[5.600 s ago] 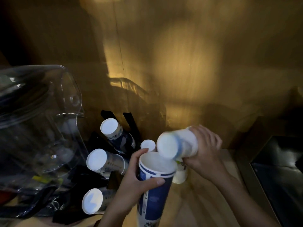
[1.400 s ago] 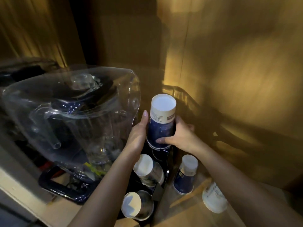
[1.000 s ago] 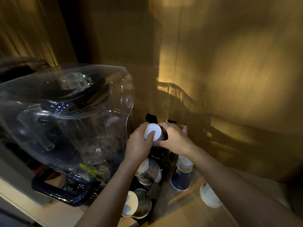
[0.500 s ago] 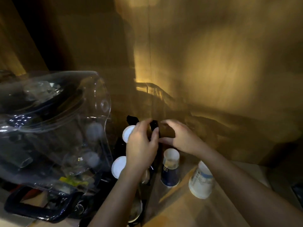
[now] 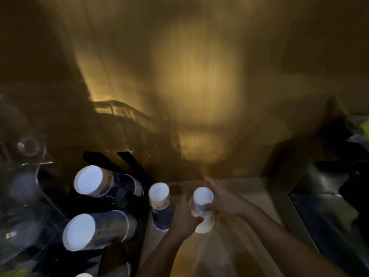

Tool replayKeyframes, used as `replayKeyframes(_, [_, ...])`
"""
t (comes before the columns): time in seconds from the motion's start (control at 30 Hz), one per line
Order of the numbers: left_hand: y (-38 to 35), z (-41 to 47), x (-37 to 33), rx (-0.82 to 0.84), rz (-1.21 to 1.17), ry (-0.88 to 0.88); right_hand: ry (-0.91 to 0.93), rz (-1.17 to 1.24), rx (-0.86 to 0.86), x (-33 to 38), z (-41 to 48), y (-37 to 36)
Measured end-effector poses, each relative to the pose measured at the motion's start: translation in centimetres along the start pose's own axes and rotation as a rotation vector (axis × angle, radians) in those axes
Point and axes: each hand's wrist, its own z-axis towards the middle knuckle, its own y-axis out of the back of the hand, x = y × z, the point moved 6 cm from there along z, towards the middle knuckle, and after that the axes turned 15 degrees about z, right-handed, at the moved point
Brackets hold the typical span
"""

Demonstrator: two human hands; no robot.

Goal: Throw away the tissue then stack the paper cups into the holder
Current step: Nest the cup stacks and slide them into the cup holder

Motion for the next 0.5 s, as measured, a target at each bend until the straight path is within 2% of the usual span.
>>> replayKeyframes(0.07, [-2.3, 1.0, 0.8, 0.064, -0.001, 0.047, 0.002, 0.041, 0.014, -1.6, -0.5, -0.6])
replayKeyframes(0.13, [-3.5, 1.6, 1.1, 0.087, 0.099, 0.062, -0.017, 0.077, 0.023, -2.7, -0.9, -1.1])
replayKeyframes(0.23, [-5.0, 1.7, 1.8, 0.127, -0.007, 0.045, 0.002, 0.143, -0.032, -3.5, -0.9, -1.7])
replayKeyframes(0.3, [-5.2, 1.2, 2.2, 0.134, 0.002, 0.055, 0.019, 0.146, -0.074, -3.5, -0.7, -2.1])
replayKeyframes(0.5, [-5.4, 0.5, 3.8, 0.192, -0.212, 0.142, 0.03, 0.189, -0.082, -2.8, -0.9, -2.3])
